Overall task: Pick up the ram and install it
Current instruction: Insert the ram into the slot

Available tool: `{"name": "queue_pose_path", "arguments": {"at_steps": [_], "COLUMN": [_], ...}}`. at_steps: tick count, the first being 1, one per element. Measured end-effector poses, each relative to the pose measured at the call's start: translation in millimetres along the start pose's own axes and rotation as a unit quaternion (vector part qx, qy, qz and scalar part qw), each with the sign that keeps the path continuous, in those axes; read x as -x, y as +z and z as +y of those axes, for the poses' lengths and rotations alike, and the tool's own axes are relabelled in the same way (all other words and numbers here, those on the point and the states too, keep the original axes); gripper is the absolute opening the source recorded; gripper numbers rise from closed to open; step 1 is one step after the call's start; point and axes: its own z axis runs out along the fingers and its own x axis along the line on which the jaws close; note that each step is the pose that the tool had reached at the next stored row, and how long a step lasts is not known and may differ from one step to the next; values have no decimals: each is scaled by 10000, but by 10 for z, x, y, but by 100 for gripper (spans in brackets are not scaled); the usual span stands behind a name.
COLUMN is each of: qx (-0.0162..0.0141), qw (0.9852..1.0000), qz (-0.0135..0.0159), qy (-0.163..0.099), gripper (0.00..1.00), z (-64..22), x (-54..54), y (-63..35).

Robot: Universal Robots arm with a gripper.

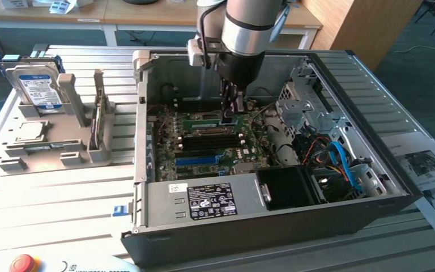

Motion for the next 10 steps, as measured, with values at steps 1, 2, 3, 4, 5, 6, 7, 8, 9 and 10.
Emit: {"name": "queue_pose_path", "arguments": {"at_steps": [1,2,3,4,5,6,7,8,9,10], "qx": [0,0,0,0,0,-1,-1,0,0,-1], "qw": [10000,10000,10000,10000,10000,10000,10000,10000,10000,10000], "qz": [0,-1,0,-1,-1,-1,0,0,-1,-1], "qy": [2,5,7,10,12,14,16,19,21,23], "gripper": [12,12,12,12,12,12,12,12,12,12], "z": [0,-1,-1,-1,-2,-2,-2,-2,-2,-3], "x": [0,0,0,0,-1,-1,-1,-1,-1,-1], "y": [14,28,40,52,63,72,80,90,100,109]}}
